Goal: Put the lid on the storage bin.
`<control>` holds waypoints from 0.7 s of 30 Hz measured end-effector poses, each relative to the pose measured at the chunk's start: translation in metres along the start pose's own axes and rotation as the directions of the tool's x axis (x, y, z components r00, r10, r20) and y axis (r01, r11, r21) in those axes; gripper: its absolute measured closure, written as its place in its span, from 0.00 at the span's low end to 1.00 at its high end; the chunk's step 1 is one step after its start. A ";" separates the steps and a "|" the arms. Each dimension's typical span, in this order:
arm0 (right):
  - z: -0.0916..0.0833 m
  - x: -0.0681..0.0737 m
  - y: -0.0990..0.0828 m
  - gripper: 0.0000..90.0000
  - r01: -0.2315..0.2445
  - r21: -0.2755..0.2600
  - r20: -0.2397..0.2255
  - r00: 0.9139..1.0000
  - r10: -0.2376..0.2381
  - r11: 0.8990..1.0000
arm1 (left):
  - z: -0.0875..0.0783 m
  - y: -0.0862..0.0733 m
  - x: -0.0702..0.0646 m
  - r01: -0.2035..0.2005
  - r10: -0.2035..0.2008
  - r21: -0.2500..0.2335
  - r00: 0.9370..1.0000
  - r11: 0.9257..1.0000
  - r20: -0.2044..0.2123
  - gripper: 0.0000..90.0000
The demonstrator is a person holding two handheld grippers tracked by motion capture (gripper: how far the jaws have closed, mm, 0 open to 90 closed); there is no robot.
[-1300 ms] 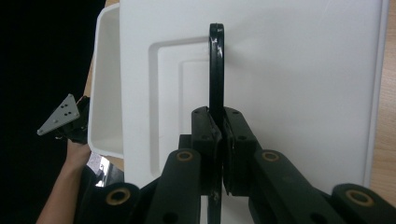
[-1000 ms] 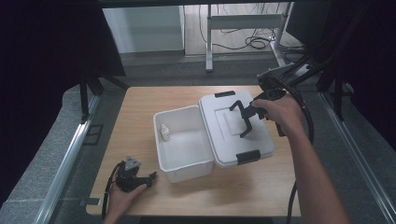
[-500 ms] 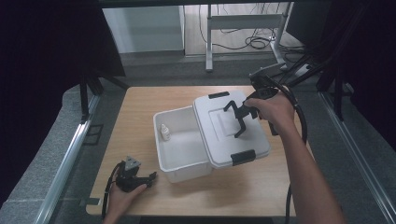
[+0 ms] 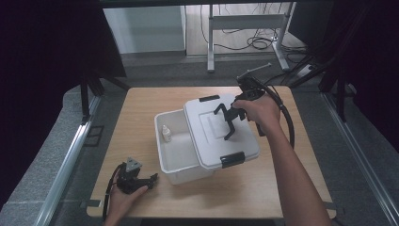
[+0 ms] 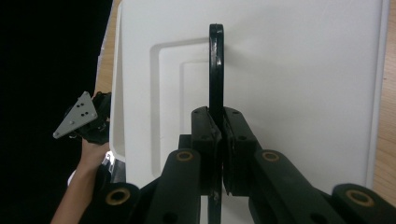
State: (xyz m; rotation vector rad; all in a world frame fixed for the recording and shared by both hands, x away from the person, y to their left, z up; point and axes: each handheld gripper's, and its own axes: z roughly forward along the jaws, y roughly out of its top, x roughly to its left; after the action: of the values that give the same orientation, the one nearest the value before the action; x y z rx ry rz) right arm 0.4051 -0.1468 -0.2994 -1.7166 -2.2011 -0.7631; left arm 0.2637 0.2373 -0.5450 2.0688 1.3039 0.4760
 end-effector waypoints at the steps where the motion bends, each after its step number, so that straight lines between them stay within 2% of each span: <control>1: 0.000 0.000 0.000 0.94 0.000 0.000 0.000 1.000 0.000 1.000 | 0.000 0.000 0.000 0.000 0.000 0.000 1.000 1.000 0.000 0.14; 21: 0.022 0.027 0.010 0.94 0.002 0.026 -0.009 1.000 -0.002 1.000 | 0.000 0.000 0.000 0.001 -0.001 -0.002 1.000 1.000 0.001 0.14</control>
State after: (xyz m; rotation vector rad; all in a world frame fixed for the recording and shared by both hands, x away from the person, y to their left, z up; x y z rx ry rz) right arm 0.4101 -0.1111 -0.3021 -1.6957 -2.1976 -0.7379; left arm 0.2638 0.2371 -0.5451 2.0661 1.3034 0.4759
